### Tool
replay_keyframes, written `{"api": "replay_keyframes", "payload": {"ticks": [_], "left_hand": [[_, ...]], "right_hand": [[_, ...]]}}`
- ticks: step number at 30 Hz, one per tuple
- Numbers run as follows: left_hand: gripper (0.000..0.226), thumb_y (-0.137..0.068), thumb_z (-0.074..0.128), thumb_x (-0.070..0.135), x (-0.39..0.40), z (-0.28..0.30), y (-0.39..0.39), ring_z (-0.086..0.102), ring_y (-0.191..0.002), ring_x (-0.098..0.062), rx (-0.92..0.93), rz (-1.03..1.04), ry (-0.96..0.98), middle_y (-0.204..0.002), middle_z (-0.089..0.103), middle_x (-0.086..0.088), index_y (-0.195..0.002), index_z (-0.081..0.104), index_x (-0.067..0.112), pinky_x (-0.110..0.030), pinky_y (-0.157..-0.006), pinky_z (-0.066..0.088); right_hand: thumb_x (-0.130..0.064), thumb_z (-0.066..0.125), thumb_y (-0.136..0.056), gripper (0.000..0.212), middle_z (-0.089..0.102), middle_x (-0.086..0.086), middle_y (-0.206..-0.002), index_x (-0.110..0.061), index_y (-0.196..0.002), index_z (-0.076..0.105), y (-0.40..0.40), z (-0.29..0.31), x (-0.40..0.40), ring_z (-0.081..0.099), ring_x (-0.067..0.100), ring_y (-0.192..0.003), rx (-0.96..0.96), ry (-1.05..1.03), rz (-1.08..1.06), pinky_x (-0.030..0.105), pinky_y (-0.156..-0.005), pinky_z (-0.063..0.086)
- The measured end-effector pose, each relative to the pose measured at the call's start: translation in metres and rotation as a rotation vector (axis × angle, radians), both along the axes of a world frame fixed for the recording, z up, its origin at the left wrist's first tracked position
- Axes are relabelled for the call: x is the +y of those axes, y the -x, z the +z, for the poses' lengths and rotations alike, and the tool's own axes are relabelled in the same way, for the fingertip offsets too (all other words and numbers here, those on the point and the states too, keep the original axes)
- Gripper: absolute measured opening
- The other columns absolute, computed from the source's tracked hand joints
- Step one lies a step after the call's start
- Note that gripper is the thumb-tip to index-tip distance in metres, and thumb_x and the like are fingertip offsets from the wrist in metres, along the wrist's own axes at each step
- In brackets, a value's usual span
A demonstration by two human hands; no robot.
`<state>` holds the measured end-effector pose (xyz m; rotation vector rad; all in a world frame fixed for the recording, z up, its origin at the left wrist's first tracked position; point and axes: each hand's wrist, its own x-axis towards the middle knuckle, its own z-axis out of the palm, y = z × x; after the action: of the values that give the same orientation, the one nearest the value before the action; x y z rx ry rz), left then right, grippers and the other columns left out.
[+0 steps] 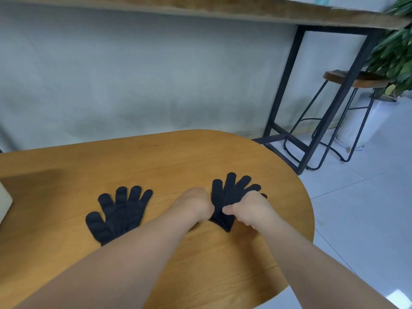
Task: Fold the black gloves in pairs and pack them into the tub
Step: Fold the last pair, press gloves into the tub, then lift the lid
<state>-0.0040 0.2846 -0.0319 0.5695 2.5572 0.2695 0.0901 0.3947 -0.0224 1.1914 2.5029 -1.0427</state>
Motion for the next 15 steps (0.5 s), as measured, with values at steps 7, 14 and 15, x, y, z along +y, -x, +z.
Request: {"api": "replay_keyframes", "payload": {"ticks": [7, 14, 15], "left_hand": [[0.020, -0.096, 0.045, 0.015, -0.014, 0.021, 0.002, 0.047, -0.056, -0.016, -0.306, 0.190, -0.373, -0.074, 0.063, -0.005, -0.079, 0.055, 0.011, -0.024, -0.050, 0.034], [0.023, -0.097, 0.054, 0.035, -0.060, 0.058, 0.021, 0.053, -0.053, -0.009, -0.790, 0.551, -0.807, -0.080, 0.070, -0.003, -0.099, 0.054, 0.012, -0.020, -0.052, 0.036], [0.024, -0.096, 0.055, 0.032, -0.072, 0.059, 0.027, 0.053, -0.052, -0.009, -0.804, 0.594, -0.843, -0.081, 0.071, -0.003, -0.106, 0.055, 0.010, -0.019, -0.052, 0.037]], "right_hand": [[-0.019, 0.068, -0.084, 0.021, 0.065, 0.012, -0.082, -0.005, -0.097, 0.059, 0.007, 0.014, -0.013, 0.058, 0.021, -0.061, 0.228, 0.407, -0.235, 0.028, -0.053, 0.052], [-0.001, 0.063, -0.092, 0.008, 0.065, 0.015, -0.068, 0.007, -0.096, 0.061, 0.023, 0.056, -0.042, 0.060, 0.014, -0.048, 0.496, 0.782, -0.274, 0.019, -0.045, 0.054], [-0.001, 0.063, -0.092, 0.008, 0.065, 0.015, -0.069, 0.007, -0.095, 0.062, 0.029, 0.063, -0.053, 0.059, 0.013, -0.046, 0.505, 0.792, -0.248, 0.019, -0.044, 0.054]]}}
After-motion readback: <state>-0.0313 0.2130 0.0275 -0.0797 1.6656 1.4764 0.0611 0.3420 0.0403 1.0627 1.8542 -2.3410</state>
